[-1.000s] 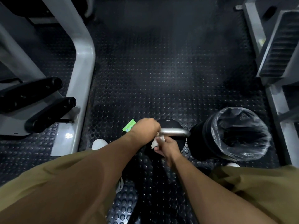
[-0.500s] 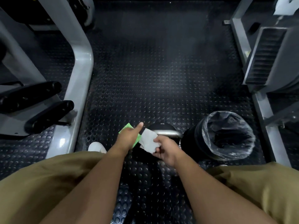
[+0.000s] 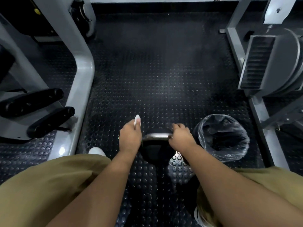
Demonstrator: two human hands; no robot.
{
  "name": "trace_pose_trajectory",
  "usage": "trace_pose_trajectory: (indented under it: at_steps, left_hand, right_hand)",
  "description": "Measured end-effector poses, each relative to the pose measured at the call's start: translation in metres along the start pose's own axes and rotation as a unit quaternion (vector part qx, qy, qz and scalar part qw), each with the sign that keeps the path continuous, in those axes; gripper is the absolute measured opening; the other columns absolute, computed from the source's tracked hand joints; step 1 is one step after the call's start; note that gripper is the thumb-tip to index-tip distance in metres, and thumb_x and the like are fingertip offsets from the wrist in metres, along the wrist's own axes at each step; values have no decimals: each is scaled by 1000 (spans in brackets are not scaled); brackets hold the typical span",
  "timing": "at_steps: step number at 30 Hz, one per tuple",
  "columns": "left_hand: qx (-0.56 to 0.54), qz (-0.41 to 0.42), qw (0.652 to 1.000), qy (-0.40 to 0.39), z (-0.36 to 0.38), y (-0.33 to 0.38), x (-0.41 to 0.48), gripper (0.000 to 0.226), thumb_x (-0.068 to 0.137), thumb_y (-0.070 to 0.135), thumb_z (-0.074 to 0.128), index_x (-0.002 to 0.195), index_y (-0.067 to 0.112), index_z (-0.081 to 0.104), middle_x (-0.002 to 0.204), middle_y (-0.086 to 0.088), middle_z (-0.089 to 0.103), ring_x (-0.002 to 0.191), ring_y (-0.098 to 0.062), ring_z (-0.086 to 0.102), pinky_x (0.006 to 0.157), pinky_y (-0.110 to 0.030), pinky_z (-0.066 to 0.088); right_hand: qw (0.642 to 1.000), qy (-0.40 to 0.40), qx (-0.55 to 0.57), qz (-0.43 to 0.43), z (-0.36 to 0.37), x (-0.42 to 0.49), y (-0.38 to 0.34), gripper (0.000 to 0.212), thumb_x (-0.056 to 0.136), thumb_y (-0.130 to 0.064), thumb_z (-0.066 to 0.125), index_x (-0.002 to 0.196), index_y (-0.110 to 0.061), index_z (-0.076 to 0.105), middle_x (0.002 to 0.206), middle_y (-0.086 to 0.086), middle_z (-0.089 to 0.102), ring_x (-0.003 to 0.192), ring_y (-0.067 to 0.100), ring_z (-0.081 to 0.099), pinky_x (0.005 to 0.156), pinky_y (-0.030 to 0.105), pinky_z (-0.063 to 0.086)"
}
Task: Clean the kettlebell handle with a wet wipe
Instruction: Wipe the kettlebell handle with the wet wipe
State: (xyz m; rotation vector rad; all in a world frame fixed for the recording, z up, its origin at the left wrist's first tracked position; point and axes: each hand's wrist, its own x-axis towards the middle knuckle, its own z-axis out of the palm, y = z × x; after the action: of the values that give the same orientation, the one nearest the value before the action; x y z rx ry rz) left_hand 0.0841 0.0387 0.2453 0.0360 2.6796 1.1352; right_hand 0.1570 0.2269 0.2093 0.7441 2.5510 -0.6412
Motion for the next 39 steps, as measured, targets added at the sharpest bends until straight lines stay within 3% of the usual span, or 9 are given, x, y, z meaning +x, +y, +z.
trace_pose_trajectory:
  at_steps: [3,6,9,14,19,27,30,34,39]
  left_hand:
    - [62,119,987,-84,34,4,-5,55,112,50,32,121,12,71,120,-9,72,112,-23,66,96,-37,52]
    - [241,103,935,-237,74,-13,-15,74,110,56,22,165,7,19,173,-14,18,160,-26,15,130,-41,13]
    - [278,102,920,-257,85,-26,-22,81,107,63,16,166,12,-7,175,-6,-9,161,-20,-9,131,-43,-2]
    - [265,84,933,-230,79,-48,-20,79,108,58,21,166,16,-12,175,-2,-11,161,-18,-9,131,-45,-4]
    - [327,220,892,-222,96,-43,-40,66,106,42,9,161,14,-16,171,-4,-20,157,-25,-22,130,-50,-4]
    - [487,207,822,-211,77,-27,5,61,111,43,3,166,18,14,175,1,9,162,-27,-6,122,-63,-17]
    - [446,175,856,-197,66,-29,16,54,114,42,18,161,22,35,173,1,19,161,-22,10,127,-57,-9]
    - [316,183,910,-199,65,-37,12,57,108,10,39,164,17,29,168,-1,34,154,-21,29,129,-34,10]
    - [269,235,910,-209,85,-35,-7,64,107,-1,31,167,13,12,175,-4,10,162,-17,2,124,-21,-9]
  right_hand:
    - [996,-79,-34,10,16,1,4,80,86,-20,68,154,-16,26,160,13,25,144,37,31,117,52,32]
    - [993,-112,-21,38,37,7,3,74,88,-16,66,148,-17,23,157,13,24,143,38,31,111,53,33]
    - [987,-136,-41,79,43,18,-2,79,88,-15,68,148,-22,17,156,9,17,140,39,36,107,51,37]
    - [985,-143,-47,87,51,24,-2,75,84,-12,70,139,-22,20,151,11,16,132,37,42,101,49,44]
    - [985,-151,-37,80,48,27,1,65,90,-15,62,140,-22,21,147,11,17,128,36,44,102,51,46]
    - [989,-134,-26,52,53,23,7,74,84,-9,71,138,-18,21,139,14,20,121,38,47,96,49,52]
    - [990,-130,-21,54,55,23,7,80,78,-2,72,137,-20,20,137,13,19,117,35,48,94,44,52]
    - [990,-125,-18,55,56,24,7,81,77,0,72,137,-22,20,137,12,19,115,32,49,91,40,53]
    - [990,-133,-8,50,55,25,9,79,78,-1,73,136,-18,23,140,15,20,118,35,49,89,42,57]
